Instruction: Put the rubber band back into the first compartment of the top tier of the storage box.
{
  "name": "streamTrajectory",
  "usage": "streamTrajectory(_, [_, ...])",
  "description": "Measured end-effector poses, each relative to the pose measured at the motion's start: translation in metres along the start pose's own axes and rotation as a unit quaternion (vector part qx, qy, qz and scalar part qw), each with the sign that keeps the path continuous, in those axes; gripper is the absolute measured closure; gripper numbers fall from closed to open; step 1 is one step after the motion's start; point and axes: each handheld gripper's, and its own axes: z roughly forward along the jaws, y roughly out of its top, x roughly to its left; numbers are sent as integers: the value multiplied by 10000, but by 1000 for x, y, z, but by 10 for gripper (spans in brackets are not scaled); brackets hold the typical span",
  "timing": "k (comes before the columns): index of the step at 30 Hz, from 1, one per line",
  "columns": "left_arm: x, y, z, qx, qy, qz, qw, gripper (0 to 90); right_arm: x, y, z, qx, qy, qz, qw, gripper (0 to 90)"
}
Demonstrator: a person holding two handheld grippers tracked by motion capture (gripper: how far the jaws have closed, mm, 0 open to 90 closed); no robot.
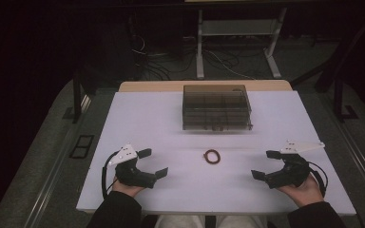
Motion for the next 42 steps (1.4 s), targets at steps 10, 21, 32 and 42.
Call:
streamTrajectory(10, [-1,-1,0,10,6,-29,10000,0,3,14,6,183,75,-160,9997,1])
streamTrajectory(21, [-1,-1,1,32,-14,-9,10000,0,4,27,16,348,164,-281,9989,1])
streamTrajectory(32, [-1,-1,1,44,-18,-4,10000,0,7,44,31,560,309,-444,9970,1])
streamTrajectory(42, [-1,-1,1,63,-42,14,10000,0,15,58,47,747,413,-641,9943,1])
